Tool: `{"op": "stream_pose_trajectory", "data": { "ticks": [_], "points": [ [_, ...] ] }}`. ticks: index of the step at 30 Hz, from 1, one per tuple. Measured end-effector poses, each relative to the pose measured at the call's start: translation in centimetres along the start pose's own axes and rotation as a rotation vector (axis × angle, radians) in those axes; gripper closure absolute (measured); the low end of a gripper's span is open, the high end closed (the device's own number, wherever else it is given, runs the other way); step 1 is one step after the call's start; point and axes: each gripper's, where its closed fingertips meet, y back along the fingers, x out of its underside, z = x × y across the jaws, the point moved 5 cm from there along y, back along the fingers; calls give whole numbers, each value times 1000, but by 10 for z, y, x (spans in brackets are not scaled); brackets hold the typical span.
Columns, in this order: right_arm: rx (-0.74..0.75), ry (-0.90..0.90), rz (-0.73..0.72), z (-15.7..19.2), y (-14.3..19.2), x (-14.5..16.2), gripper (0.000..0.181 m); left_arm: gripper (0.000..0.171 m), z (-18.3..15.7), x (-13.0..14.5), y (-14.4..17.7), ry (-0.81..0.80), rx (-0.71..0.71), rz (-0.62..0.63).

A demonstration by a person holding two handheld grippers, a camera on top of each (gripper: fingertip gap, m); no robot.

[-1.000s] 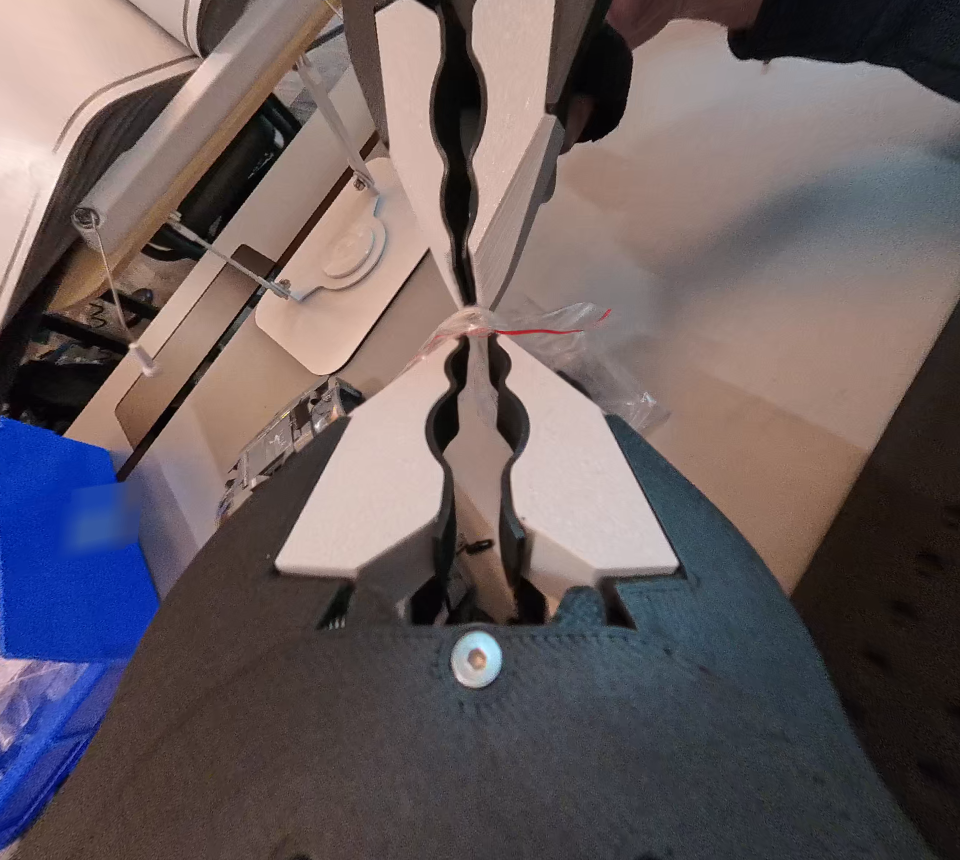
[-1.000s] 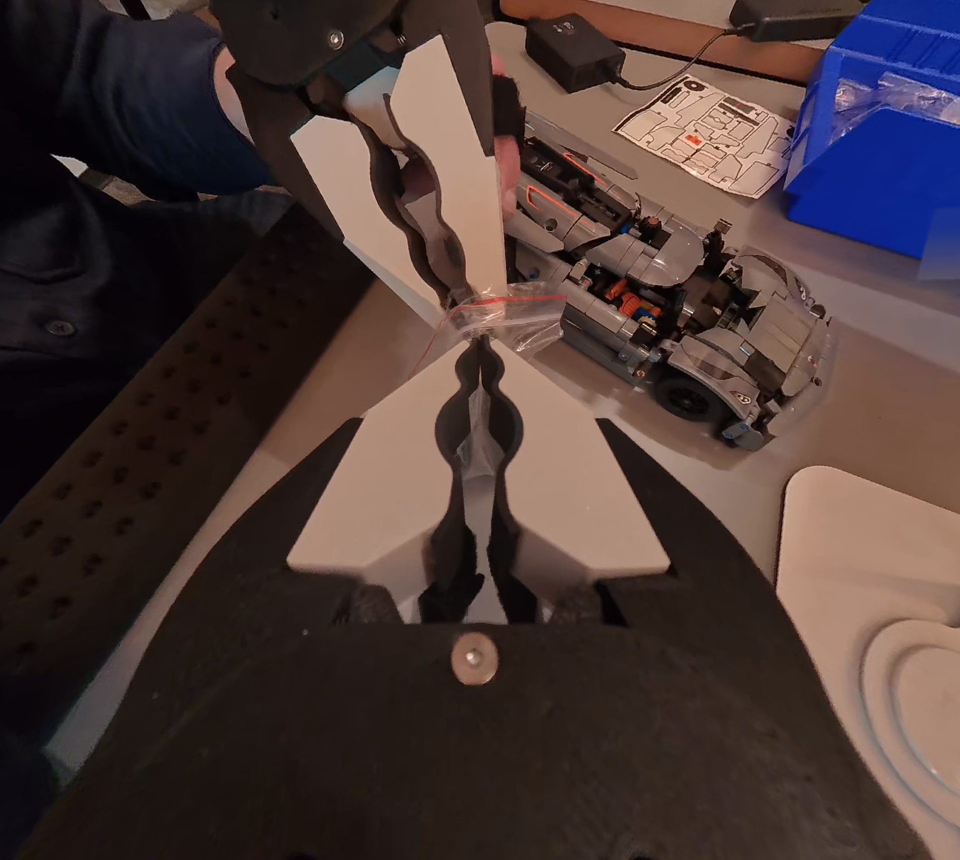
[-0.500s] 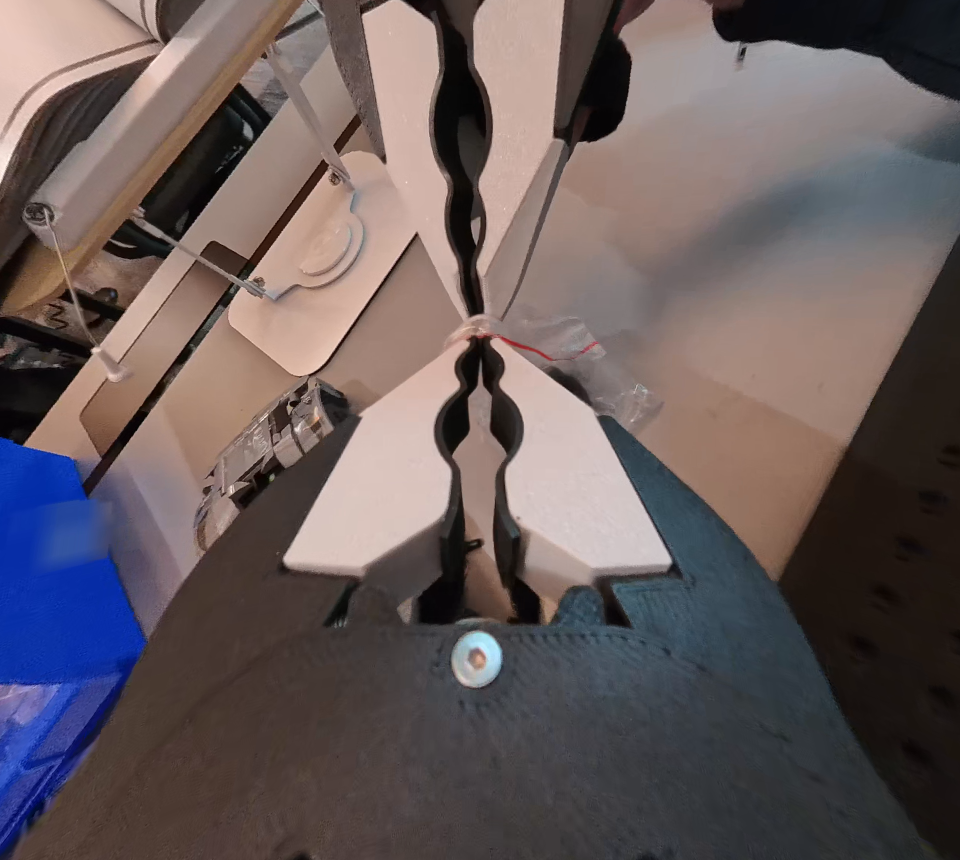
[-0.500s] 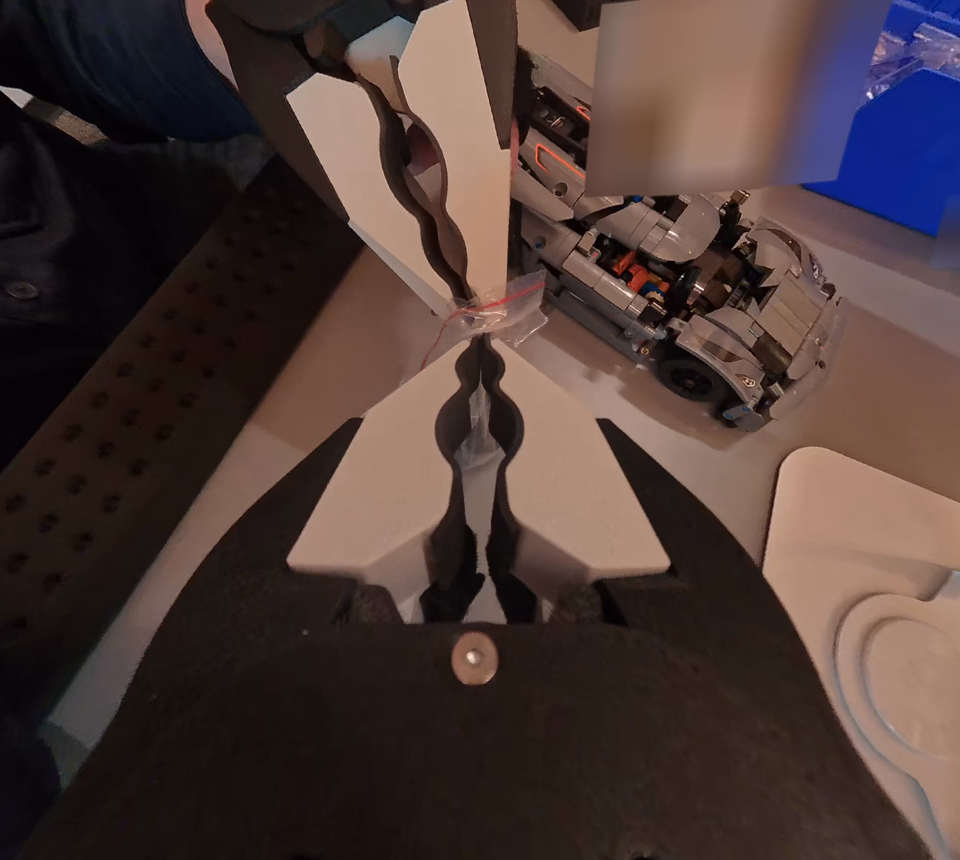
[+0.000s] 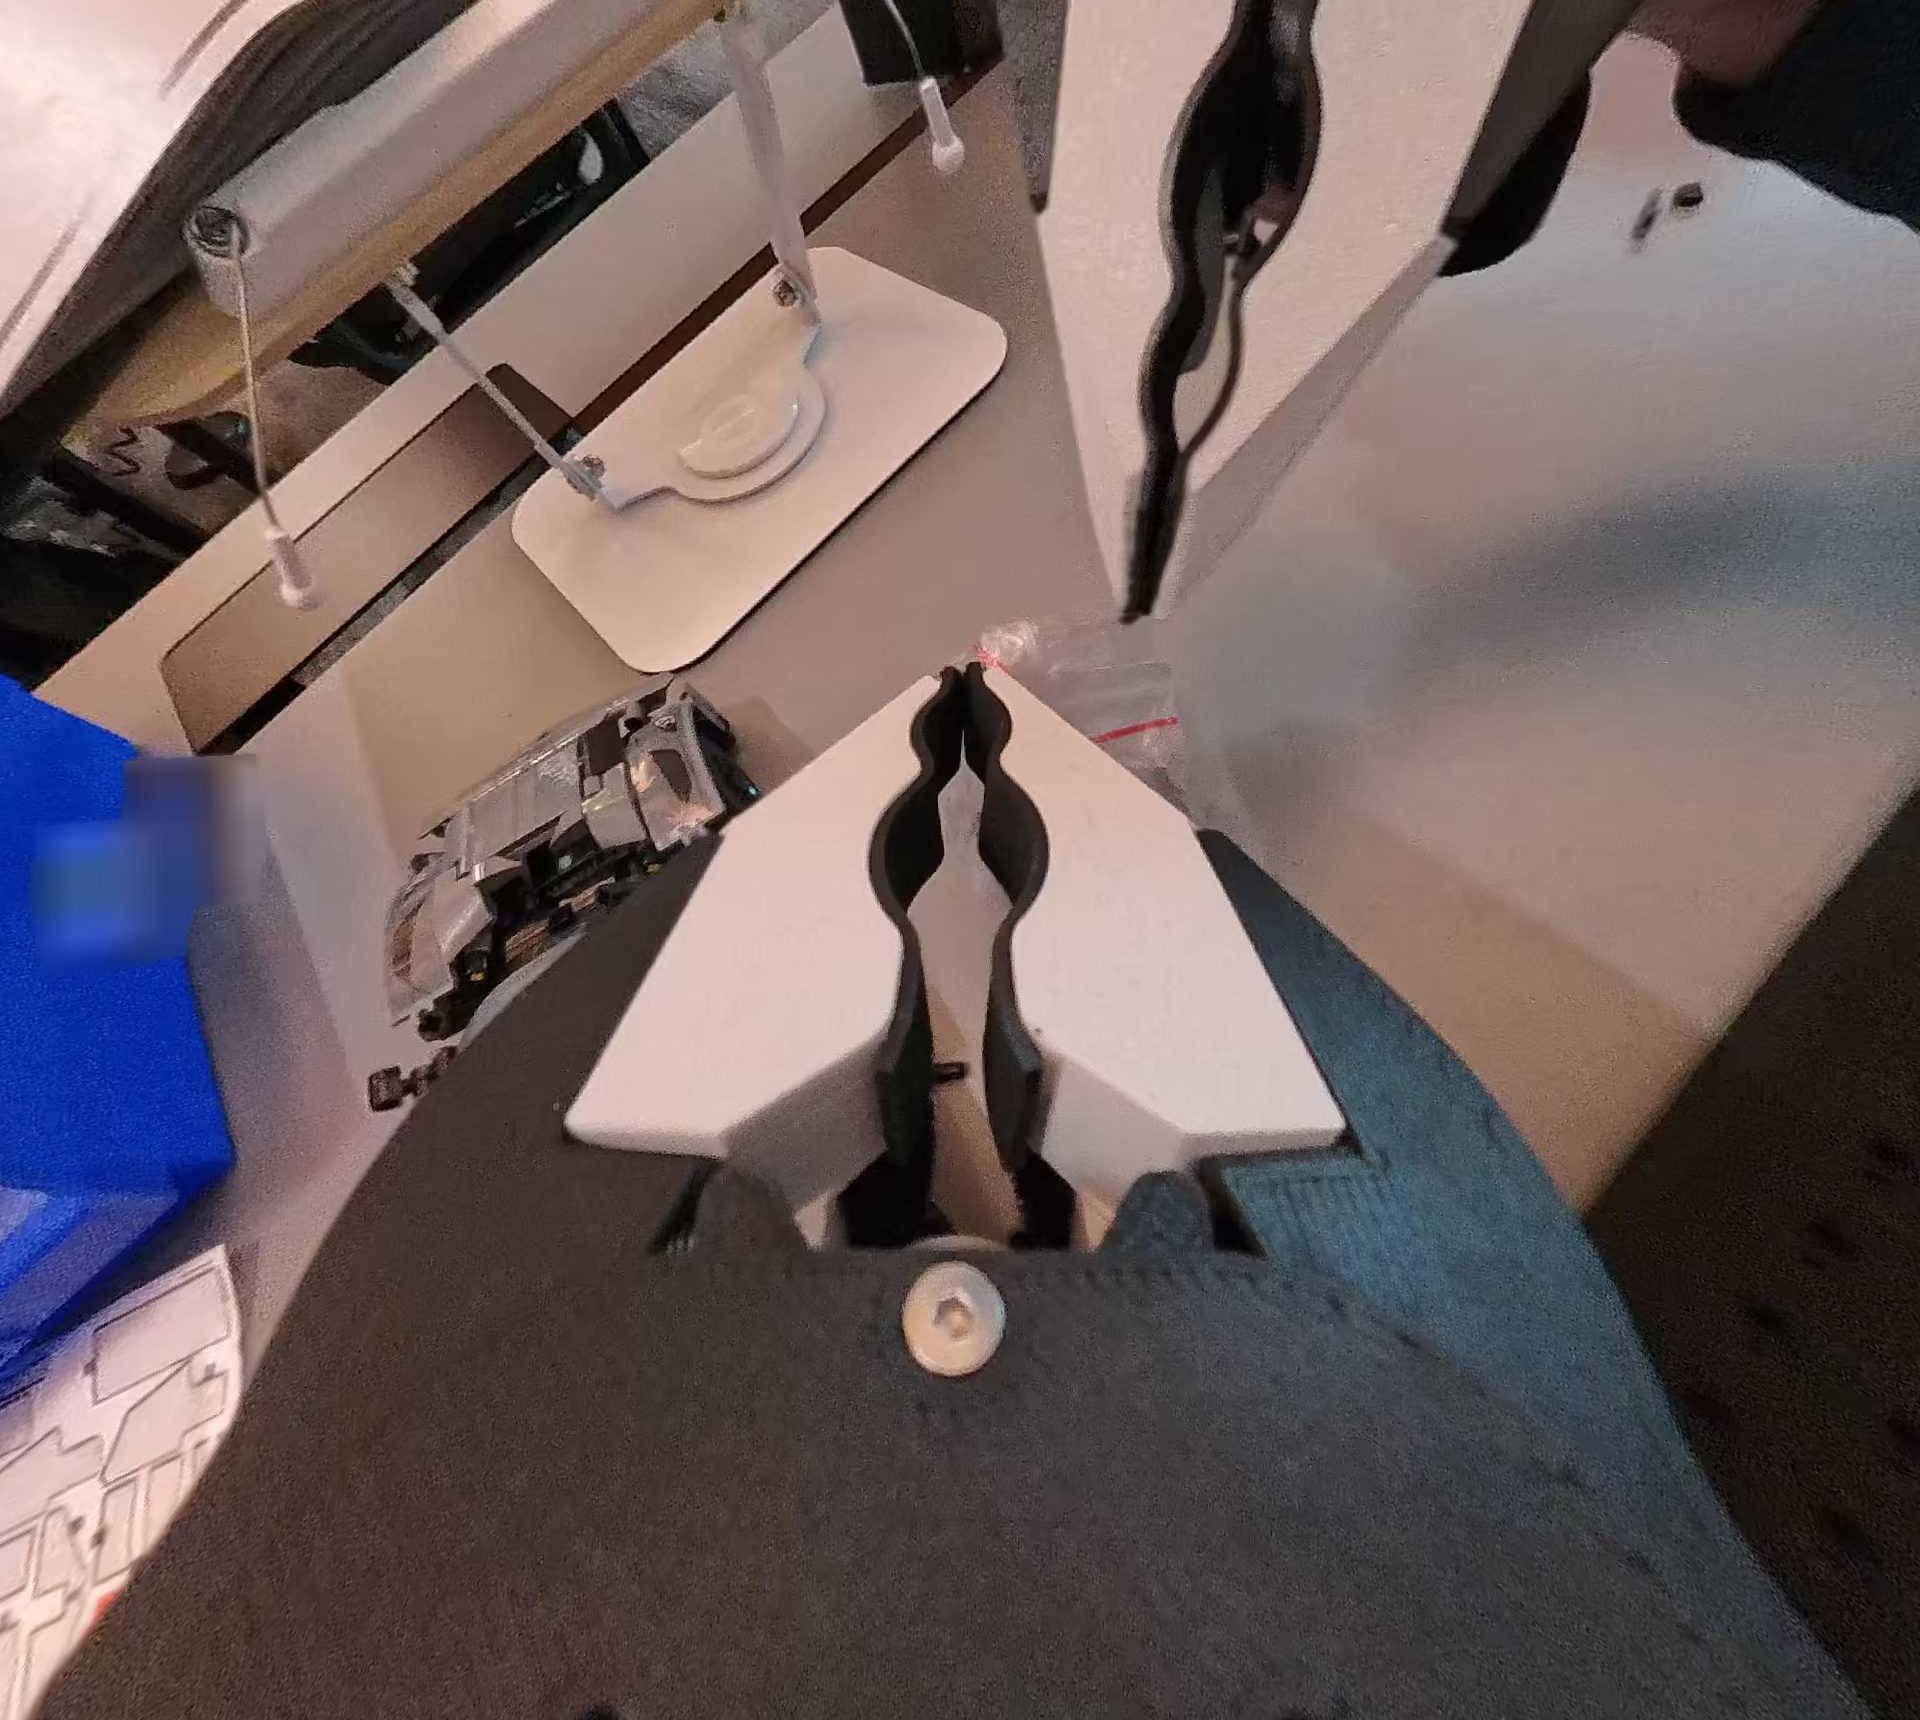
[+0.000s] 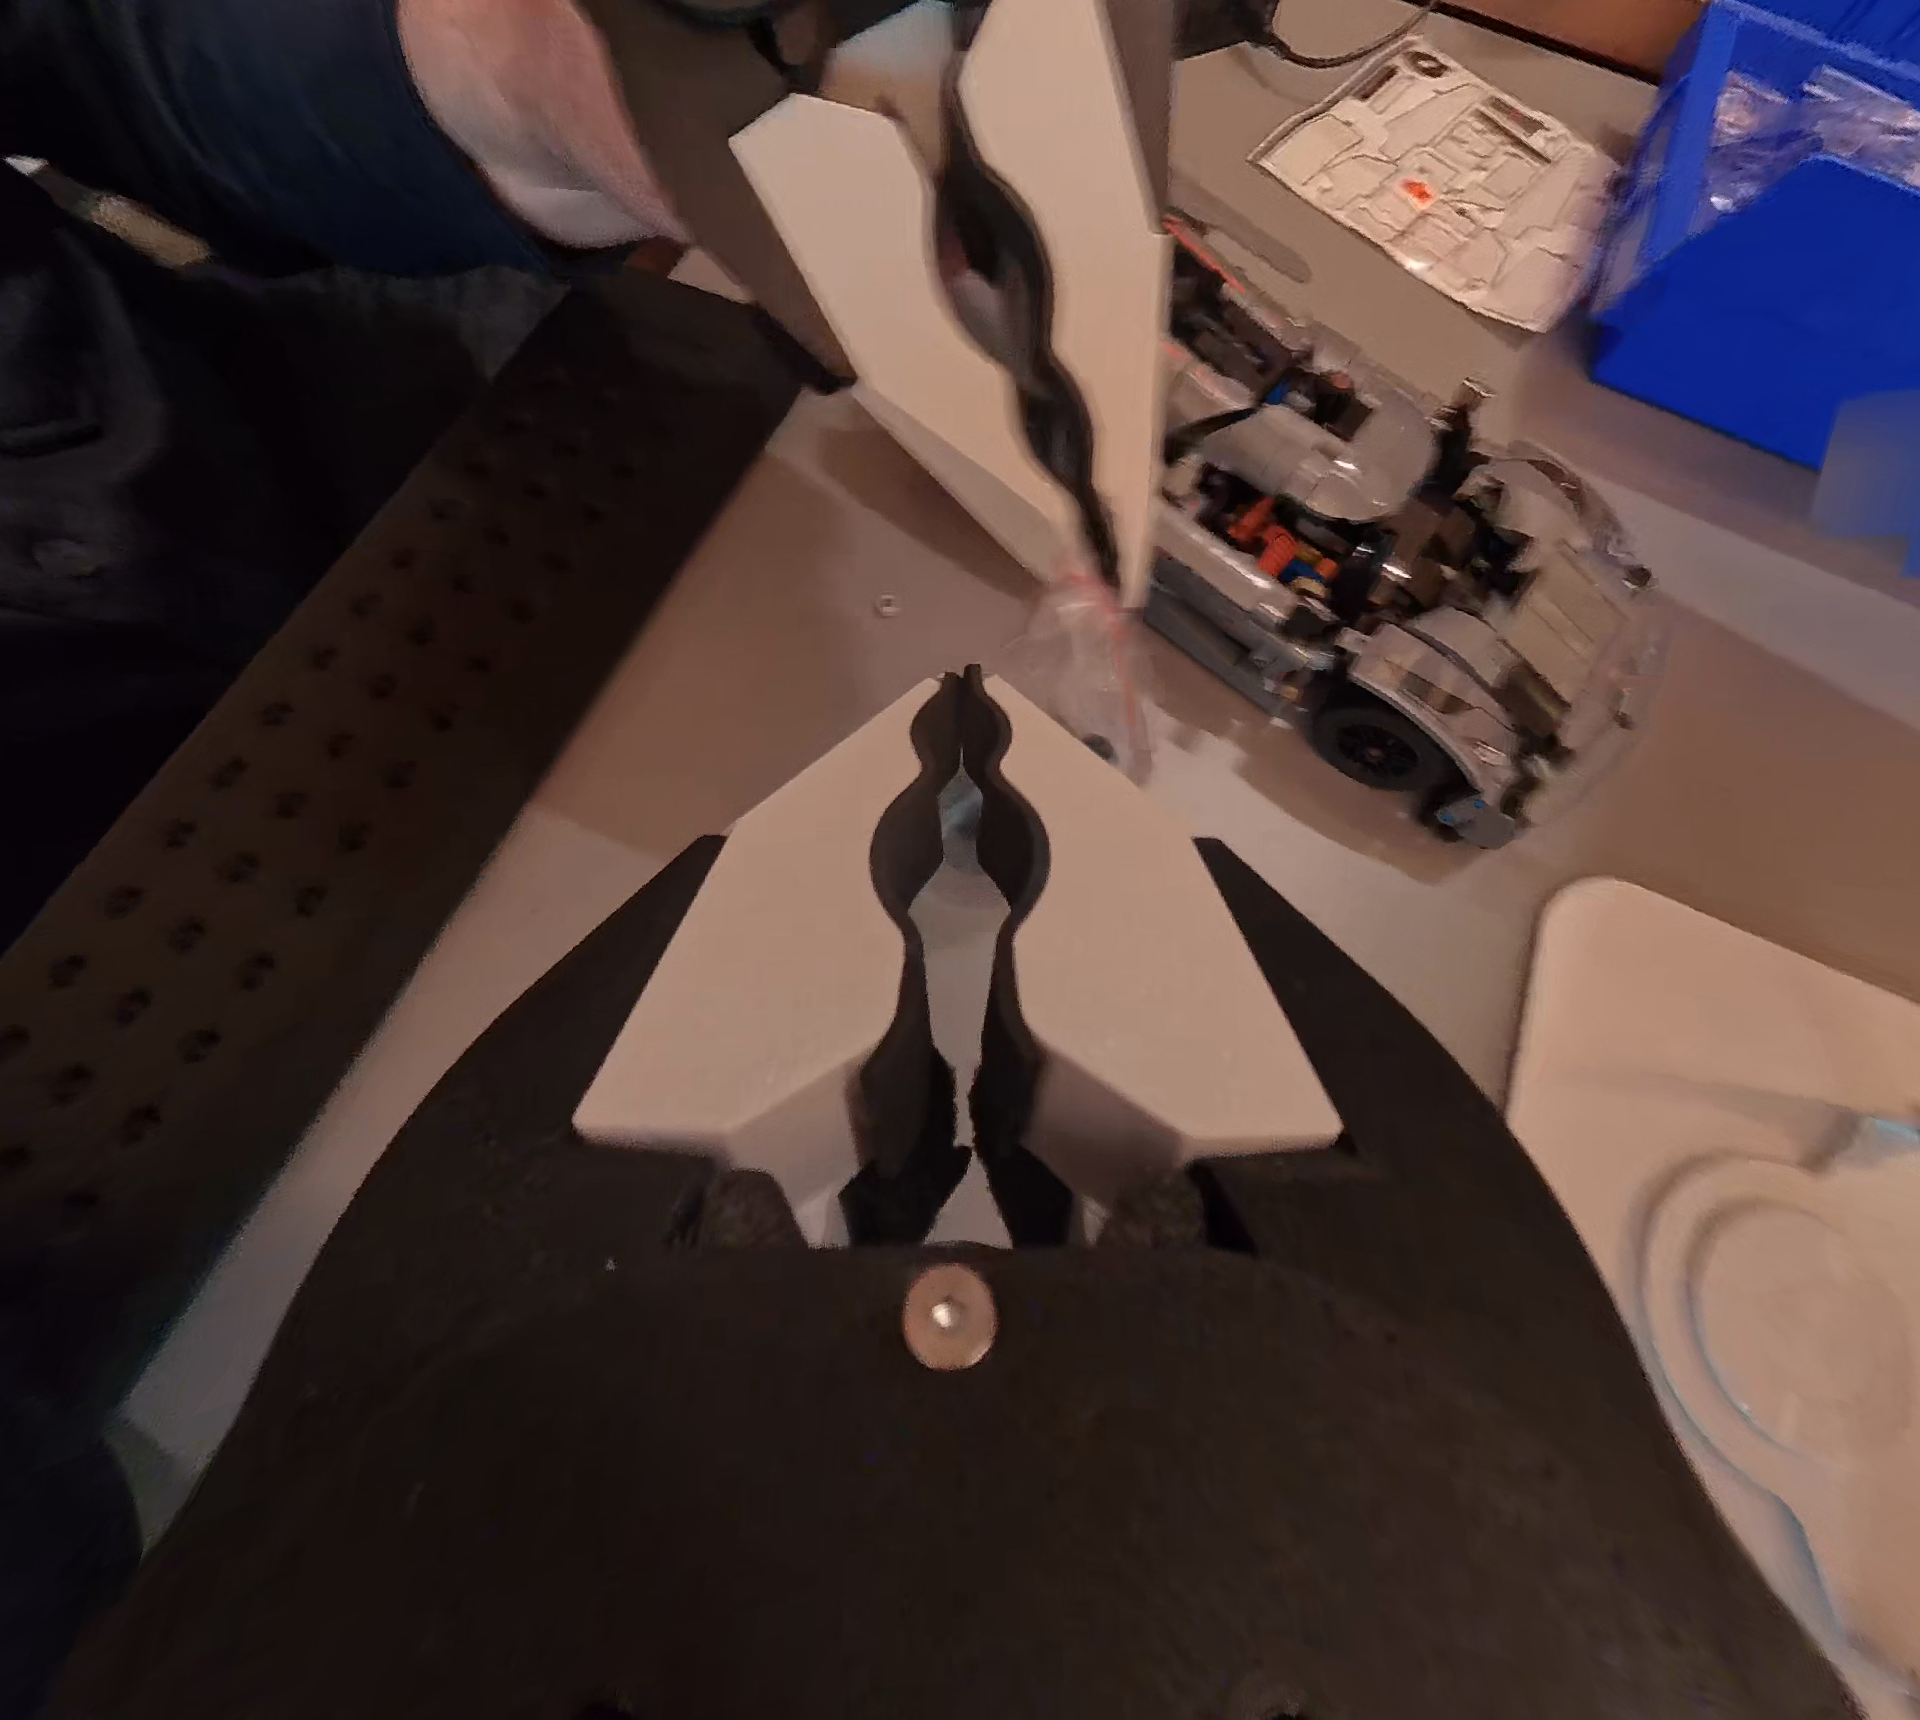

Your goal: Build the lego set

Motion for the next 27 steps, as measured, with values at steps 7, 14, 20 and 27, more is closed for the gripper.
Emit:
{"op": "stream_pose_trajectory", "data": {
  "ticks": [7, 14, 20, 27],
  "points": [
    [41, -38, -52, -8, 8, -8, 181, 171, 6, -4, 10, -22, -23, 5],
    [184, -26, -24, -23, 7, -4, 153, 171, -4, -8, 4, -71, 53, -7],
    [145, 13, -16, -21, -6, -4, 173, 171, -7, -10, 2, -135, 56, 20],
    [161, 19, 9, -21, -5, -3, 181, 171, -5, -10, 2, -98, 50, 15]
  ]
}}
